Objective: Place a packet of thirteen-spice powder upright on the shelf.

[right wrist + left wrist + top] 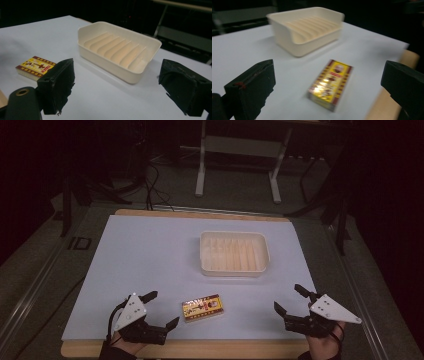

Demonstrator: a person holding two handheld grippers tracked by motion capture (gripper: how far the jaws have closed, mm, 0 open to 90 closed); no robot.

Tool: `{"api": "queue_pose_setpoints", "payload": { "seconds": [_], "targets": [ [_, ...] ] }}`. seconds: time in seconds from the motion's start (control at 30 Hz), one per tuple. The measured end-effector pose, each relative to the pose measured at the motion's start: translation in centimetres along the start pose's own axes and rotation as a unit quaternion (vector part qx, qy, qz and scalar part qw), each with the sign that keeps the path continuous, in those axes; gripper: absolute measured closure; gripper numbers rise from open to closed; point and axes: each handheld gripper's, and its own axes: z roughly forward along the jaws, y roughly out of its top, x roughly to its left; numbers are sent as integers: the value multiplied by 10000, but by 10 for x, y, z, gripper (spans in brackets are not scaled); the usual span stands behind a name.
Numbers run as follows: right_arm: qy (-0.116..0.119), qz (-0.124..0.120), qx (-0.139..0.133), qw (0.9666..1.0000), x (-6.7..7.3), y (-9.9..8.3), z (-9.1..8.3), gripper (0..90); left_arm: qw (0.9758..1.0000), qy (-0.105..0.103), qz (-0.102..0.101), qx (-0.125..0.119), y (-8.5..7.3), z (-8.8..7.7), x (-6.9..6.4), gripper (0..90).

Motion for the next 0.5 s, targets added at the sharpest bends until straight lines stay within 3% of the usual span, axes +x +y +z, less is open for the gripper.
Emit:
{"api": "queue_pose_setpoints", "payload": {
  "seconds": [0.13,0.5],
  "targets": [
    [87,157,119,9998,1,1,0,133,9997,-254,5,69,9,1,2,1],
    [126,243,157,9995,1,1,1,131,9983,-434,247,284,27,13,2,2]
  ]
}}
